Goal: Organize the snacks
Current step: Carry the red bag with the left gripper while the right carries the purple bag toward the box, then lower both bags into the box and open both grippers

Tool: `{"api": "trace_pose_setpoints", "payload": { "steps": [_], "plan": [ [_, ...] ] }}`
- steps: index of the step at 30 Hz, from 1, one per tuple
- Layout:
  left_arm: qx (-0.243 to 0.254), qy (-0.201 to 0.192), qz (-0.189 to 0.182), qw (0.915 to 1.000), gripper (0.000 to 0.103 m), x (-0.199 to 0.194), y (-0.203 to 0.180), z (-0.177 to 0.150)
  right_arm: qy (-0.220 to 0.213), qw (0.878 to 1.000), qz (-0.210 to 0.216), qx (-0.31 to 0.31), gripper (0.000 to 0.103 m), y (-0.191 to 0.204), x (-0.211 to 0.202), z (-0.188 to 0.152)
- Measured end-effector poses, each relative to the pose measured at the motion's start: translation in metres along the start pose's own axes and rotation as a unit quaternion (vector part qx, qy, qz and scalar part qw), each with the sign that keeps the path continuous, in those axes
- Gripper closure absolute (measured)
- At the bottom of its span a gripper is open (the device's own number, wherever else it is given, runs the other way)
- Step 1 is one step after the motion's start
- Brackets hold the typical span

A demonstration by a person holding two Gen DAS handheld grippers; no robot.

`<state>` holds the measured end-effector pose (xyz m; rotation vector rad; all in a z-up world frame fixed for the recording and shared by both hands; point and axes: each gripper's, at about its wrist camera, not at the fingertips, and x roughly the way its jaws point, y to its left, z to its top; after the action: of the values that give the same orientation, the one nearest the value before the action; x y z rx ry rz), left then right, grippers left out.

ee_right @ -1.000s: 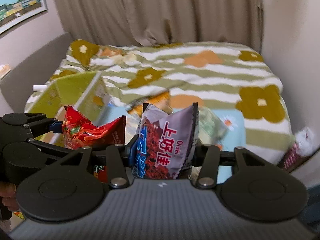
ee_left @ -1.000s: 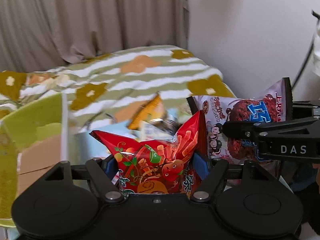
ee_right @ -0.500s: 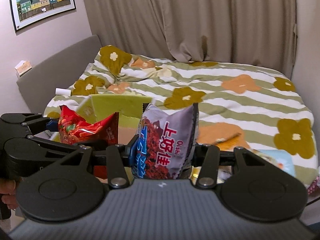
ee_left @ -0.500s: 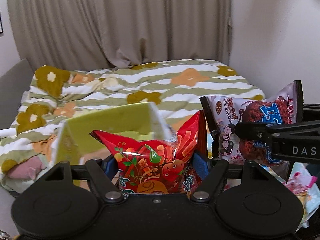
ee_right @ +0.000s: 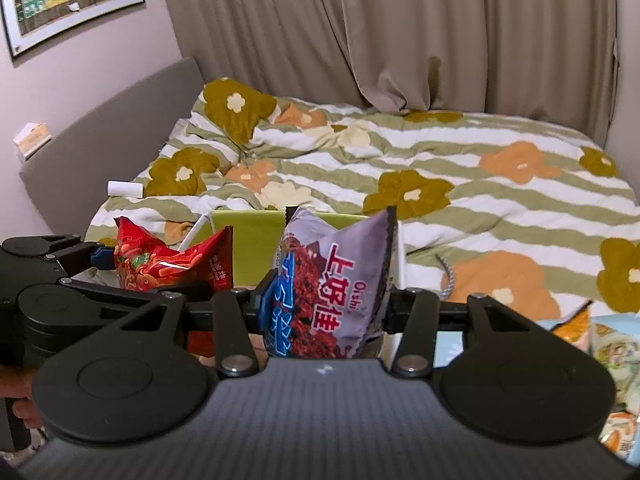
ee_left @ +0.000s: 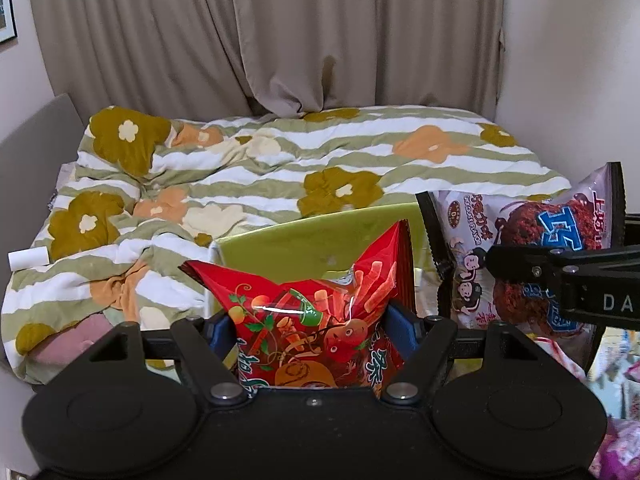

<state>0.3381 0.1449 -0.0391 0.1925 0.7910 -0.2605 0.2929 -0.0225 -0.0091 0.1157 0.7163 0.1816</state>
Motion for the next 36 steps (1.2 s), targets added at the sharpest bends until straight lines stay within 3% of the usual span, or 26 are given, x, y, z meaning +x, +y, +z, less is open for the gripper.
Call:
{"api": "trace_pose_setpoints", "payload": {
  "steps": [13,16,17,18,20,28,36],
  "plan": [
    [-0.006,0.064,-0.004,0.9979,0.025,0.087,0.018,0.003,0.052,0.998,-0.024,0.017,0.04,0.0,0.086,0.007],
    [-0.02,0.08,-0.013,0.9965,0.021,0.099,0.021,0.003,0.056,0.998,-0.022,0.012,0.04,-0.004,0.091,0.006],
    [-0.023,0.084,-0.013,0.9961,0.014,0.101,0.022,0.004,0.058,0.998,-0.021,0.011,0.04,-0.005,0.093,0.006],
    [-0.025,0.082,-0.009,0.9963,0.006,0.1,0.022,0.004,0.06,0.998,-0.02,0.01,0.04,-0.007,0.094,0.006],
    [-0.021,0.072,-0.003,0.9971,0.002,0.098,0.021,0.004,0.062,0.998,-0.019,0.009,0.04,-0.008,0.097,0.007],
    [-0.029,0.08,0.007,0.9964,0.002,0.088,0.025,-0.001,0.068,0.998,-0.013,0.004,0.04,-0.009,0.098,0.008],
    [-0.061,0.08,-0.006,0.9949,0.002,0.071,0.035,-0.013,0.073,0.997,0.005,0.01,0.039,-0.004,0.103,0.012]
  ]
}}
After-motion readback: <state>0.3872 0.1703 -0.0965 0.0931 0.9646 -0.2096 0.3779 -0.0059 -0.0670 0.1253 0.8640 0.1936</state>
